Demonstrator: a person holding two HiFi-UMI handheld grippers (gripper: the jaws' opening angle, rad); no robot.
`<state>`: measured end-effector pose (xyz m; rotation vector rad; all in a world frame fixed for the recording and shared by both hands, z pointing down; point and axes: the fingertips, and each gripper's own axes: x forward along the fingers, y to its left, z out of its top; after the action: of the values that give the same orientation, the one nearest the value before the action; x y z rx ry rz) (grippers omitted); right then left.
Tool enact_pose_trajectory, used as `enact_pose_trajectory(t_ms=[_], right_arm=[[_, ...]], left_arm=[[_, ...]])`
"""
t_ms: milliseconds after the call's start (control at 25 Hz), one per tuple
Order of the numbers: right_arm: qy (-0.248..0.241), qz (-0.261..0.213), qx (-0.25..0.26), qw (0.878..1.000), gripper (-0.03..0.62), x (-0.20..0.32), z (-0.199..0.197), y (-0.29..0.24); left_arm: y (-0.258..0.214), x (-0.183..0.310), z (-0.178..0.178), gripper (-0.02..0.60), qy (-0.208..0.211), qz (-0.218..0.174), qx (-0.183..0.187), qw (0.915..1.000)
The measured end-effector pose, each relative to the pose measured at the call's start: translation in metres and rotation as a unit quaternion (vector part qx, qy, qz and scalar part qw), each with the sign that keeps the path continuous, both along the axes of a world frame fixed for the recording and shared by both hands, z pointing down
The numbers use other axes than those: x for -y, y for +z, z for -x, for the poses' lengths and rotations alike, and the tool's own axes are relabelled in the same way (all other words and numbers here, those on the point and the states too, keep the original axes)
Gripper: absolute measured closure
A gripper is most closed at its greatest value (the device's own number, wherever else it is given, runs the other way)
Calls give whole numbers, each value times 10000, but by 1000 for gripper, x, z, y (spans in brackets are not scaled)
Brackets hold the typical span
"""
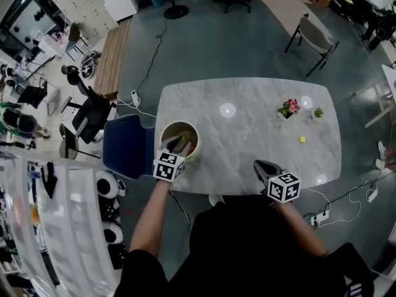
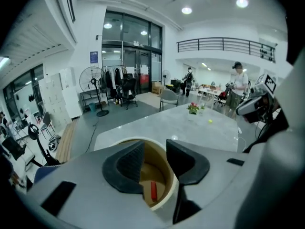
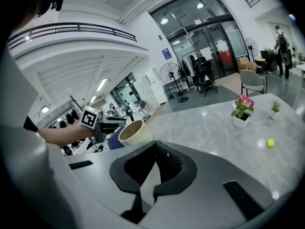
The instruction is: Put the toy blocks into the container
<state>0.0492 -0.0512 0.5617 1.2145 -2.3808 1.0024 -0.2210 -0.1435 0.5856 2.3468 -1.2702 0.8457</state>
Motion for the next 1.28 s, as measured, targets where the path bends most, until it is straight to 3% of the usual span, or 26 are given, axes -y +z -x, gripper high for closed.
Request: enact_pose_trajectory(t_ms=[200,400,520,680,960,1280], right_arm=[[116,-179,-31,9998,594,9,-23,-12],[451,-289,-69,9985,594,17,-70,-17],[683,-327,-71,9971,594,20,-102,-20],[956,-405,-22,9946,594,26,-143,-23],[1389,-516,-184,9888,594,33,-212,-22],[1606,-415,-310,9857,594,29,-301,-4]], left_arm=[[-27,-2,-33,449,-72,-257,-403,9988],[-49,-3,-79,477,-157,-351,-1049,9937],[-66,-6,-121,479,152,-560,-1002,9933],[-81,-4,-175,495,325,-665,-1316,9885],[-65,2,-237,528,116,-424,-1728,9840],[-51,-9,-338,571,355,-94,-2115,9767]])
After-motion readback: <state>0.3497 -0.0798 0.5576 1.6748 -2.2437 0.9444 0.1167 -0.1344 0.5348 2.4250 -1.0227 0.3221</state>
